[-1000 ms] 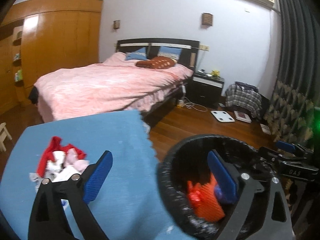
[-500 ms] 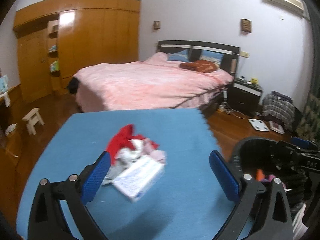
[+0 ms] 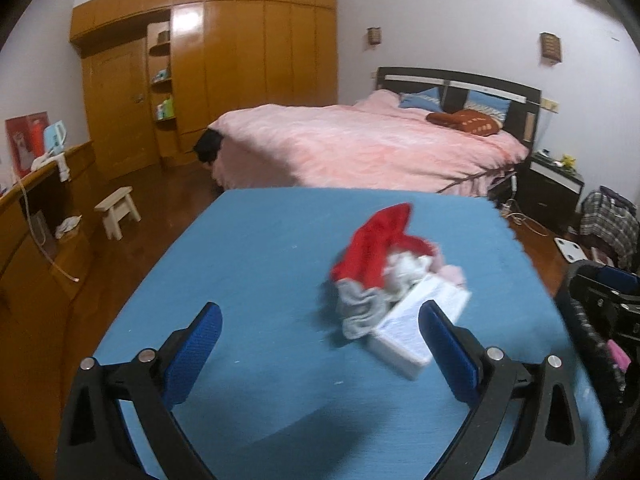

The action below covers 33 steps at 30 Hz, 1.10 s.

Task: Collect trash
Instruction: 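Move both open tools back over the table items, then grasp the white medicine box with the right tool and lift it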

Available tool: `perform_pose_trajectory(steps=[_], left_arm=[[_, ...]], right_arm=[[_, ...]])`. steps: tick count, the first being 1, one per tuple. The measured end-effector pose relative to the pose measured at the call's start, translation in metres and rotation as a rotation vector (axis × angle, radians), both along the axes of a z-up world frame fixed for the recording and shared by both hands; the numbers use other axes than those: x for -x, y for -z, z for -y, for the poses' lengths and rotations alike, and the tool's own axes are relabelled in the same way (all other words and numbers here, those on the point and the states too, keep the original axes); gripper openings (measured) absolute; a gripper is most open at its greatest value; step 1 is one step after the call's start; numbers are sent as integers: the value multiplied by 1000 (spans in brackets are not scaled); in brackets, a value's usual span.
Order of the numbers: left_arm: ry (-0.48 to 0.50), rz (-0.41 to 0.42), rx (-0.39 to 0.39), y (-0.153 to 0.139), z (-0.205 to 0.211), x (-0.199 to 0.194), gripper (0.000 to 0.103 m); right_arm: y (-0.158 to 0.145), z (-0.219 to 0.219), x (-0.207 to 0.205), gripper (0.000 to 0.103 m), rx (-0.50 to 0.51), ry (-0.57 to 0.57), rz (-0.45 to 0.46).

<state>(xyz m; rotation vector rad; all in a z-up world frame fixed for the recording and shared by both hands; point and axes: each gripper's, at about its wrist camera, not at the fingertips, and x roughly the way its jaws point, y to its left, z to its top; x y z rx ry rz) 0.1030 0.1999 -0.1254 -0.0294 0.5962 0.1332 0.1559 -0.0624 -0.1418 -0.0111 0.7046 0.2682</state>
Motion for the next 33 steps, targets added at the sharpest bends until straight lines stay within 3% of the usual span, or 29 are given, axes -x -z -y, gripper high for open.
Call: perform_pose_trajectory(steps=[18,28,33], left_arm=[[-55,-77,13,32,-60,-13,97],[-62,-88,38,39,-69,-13,97],[-59,-87,34,39,-69,-13,97]], right_arm=[[42,-108,-10,97,46,-187,-103],[59,-123,-16,97,112,-190,-160],[63,-110,-17,97,117,-173,-173]])
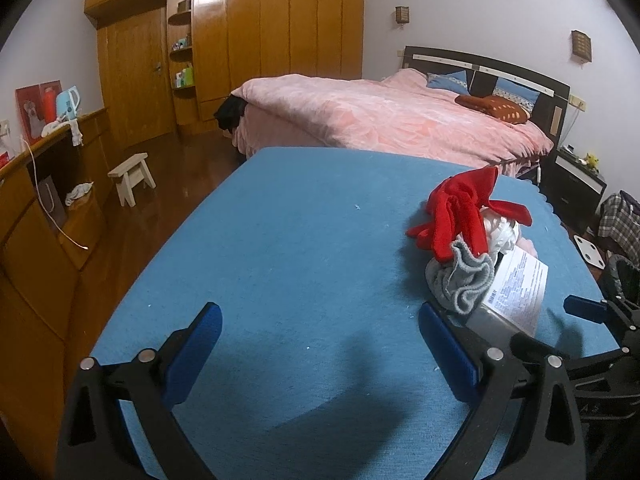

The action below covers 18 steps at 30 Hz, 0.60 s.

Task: Collect trash
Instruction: 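Grasp the white medicine box with the right tool and lift it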

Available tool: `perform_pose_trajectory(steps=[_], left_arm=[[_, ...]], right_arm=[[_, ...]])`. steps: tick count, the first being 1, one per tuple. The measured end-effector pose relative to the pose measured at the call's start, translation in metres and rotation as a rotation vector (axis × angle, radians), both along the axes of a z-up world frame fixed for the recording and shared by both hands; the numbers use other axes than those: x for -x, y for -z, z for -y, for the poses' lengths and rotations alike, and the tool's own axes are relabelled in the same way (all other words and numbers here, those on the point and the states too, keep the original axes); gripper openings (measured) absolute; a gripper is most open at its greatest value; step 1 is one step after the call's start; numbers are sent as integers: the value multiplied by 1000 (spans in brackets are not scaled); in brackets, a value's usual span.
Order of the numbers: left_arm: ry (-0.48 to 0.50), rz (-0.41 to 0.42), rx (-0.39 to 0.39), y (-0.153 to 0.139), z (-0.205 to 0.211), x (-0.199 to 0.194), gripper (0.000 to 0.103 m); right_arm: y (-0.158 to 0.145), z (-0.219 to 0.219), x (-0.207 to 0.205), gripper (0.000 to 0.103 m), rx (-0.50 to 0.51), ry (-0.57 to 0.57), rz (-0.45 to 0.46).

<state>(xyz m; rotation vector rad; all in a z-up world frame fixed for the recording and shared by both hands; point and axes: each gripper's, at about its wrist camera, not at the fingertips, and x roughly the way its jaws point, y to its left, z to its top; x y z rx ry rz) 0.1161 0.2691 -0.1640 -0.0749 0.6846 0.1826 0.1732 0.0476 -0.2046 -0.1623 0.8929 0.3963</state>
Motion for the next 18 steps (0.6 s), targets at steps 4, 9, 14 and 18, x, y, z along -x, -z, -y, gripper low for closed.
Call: perform_pose_trajectory(steps=[4,9,14,18], left_arm=[[4,-2,3,1,1,-1,97],[17,-7,3,3,8,-2,97],[28,-6,6,1,14,-4,97],[29,-4,12,1,14,-4,97]], right_arm=[[0,19,2,97,14,31,5],[1,55,0,97,45,111,-3],[0,79,-1,97,38,182,-5],[-9,71,3,97,-22,146,16]])
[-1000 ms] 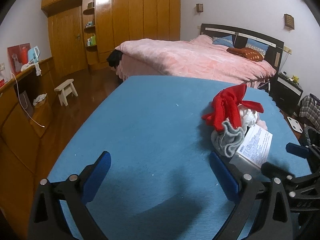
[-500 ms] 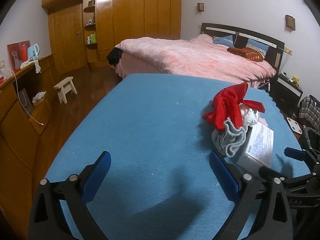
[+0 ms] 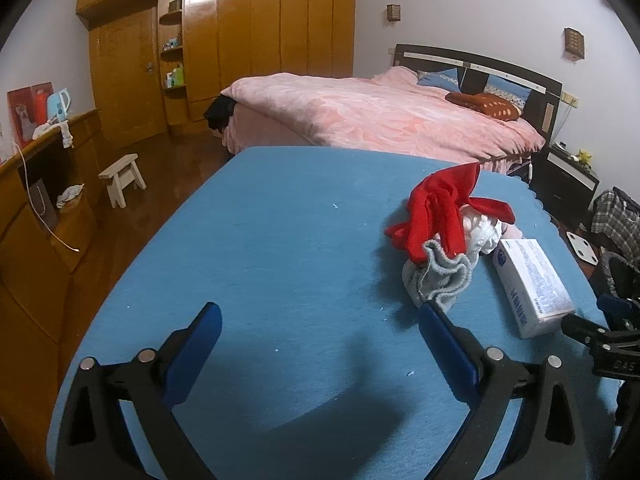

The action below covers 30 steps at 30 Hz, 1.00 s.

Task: Collect trash
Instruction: 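Grasp the white medicine box with the right tool and lift it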

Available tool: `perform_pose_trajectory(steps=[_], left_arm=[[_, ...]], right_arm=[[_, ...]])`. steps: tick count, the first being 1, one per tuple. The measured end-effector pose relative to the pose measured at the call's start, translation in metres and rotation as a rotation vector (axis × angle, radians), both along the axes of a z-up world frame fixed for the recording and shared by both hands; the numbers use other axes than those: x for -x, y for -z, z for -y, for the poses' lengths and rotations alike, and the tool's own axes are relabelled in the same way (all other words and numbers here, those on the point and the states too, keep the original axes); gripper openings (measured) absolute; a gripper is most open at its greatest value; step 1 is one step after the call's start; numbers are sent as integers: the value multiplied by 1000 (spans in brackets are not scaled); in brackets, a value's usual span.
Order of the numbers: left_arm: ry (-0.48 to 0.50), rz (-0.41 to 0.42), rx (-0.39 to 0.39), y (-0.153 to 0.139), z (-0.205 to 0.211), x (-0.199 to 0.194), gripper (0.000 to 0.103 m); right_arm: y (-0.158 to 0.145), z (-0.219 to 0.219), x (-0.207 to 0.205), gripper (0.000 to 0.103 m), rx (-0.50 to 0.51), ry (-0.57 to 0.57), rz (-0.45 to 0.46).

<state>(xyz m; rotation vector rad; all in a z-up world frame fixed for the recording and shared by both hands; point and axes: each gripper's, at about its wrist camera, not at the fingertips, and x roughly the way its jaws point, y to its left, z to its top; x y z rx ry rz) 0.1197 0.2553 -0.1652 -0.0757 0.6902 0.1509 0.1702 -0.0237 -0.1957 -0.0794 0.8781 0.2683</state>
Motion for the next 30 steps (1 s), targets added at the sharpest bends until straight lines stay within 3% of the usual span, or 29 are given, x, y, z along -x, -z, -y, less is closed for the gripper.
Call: perform_pose_trajectory(steps=[5,12,19,30], left_arm=[[-6,3,4,-1,-4,2,97],[-17,5,16,-3,-6,-2,97],[-11,8,17,-5,-5,-5,97],[8,7,13,-6,5,-8,97]], right_arm=[[-8,-19,-7,97,-38,-33,1],[-2,-37,-27,97,0,-6,-2],[4,-30,-31,97,50,17,-4],[8,-31,-42,97,3,-1,-18]])
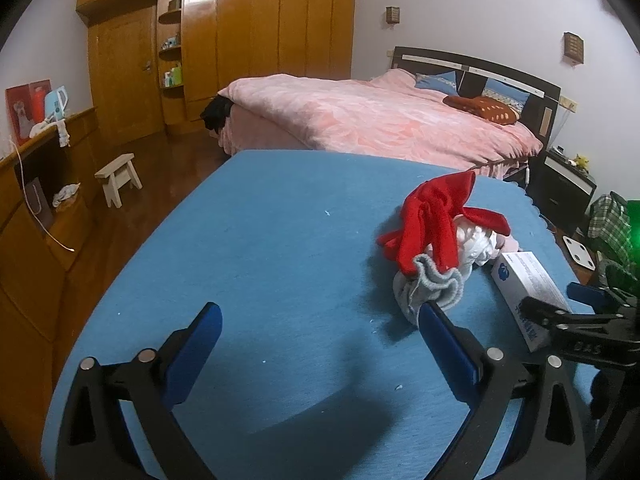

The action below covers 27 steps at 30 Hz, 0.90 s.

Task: Collect trash
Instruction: 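Grasp the white medicine box with the right tool and lift it, then grasp the grey sock with the left tool and lift it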

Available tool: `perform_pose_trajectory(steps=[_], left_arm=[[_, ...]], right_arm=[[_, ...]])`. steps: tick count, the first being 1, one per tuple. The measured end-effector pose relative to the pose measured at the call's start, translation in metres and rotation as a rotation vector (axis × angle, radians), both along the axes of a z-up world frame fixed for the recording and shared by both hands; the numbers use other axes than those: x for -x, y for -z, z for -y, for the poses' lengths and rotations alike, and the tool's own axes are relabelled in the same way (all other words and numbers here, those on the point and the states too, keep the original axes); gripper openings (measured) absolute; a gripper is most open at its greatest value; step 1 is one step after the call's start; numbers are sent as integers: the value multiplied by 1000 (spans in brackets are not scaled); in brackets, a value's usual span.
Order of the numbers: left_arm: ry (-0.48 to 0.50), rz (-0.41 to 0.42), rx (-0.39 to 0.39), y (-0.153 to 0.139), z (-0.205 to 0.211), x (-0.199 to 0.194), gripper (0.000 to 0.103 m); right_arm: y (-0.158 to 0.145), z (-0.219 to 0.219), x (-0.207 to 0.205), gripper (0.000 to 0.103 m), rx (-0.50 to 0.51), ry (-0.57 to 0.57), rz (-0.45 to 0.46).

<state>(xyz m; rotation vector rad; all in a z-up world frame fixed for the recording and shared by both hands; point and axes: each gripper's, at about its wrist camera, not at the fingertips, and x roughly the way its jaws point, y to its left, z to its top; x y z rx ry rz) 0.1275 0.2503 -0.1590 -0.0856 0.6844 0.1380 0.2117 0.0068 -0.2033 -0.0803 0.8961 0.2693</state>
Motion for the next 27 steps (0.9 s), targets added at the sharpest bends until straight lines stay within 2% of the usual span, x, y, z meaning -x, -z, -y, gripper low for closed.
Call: perform_pose_trajectory(steps=[2,3,4,6,8,15,17,20,22,23,24,25,27], left_arm=[[4,1,-4,-1,2,-1,97],[7,1,-4,-2,2,-1,97],[11,1,-4,-2,4,-2,97],[16,0,-2,-2,7,-3,97],[28,-2,6,-1,12,-5,97],[80,-2,28,1,38,-20,95],[86,-9,26,3,44,-26,92],[95,-34,30,10,54,-36,77],[111,-62,46,17,59,-44,53],[114,-74,51,19,61,-45,46],[118,-88,58,22,63,-46,32],[126,-90,67,22,63,-46,26],[133,-80,70,20,66,-41,20]], right_arm=[[2,-2,-3,95,-2,1,-4],[4,-4,-4,87,5,2,-15],[6,-4,-5,73,9,1,-27],[10,-3,-6,67,1,-4,-53],[10,-1,-5,55,6,-11,-52],[0,20,6,54,-20,-1,-49],[-2,24,9,54,-22,5,-50],[-2,32,11,54,-22,14,-54],[-2,35,12,54,-31,18,-60],[-2,37,12,54,-33,20,-59],[-3,38,12,54,-34,20,-56],[-3,39,13,54,-34,19,-53],[-5,40,14,54,-35,17,-47]])
